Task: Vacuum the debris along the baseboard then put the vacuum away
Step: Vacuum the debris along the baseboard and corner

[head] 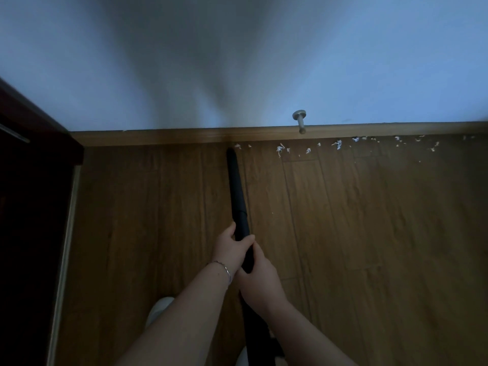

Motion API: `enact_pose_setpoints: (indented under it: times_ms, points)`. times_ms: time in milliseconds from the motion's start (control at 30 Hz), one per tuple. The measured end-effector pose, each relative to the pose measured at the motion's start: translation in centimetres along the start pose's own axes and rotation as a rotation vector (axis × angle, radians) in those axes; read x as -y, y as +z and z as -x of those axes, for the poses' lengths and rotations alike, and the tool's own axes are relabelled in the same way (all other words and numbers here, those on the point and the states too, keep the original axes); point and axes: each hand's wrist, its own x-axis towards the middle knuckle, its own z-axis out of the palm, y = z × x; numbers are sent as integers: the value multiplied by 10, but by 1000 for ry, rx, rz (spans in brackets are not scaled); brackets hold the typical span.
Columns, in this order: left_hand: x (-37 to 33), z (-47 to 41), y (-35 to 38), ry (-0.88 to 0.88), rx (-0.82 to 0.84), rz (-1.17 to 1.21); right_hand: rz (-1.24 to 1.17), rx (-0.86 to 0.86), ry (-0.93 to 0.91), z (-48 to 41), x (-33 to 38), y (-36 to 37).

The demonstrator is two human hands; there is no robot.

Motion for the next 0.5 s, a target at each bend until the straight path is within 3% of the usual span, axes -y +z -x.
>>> enact_pose_setpoints:
  times_ms: [500]
  points:
    - [-17, -17, 25, 66, 93, -170, -166, -81, 115, -10, -7, -23]
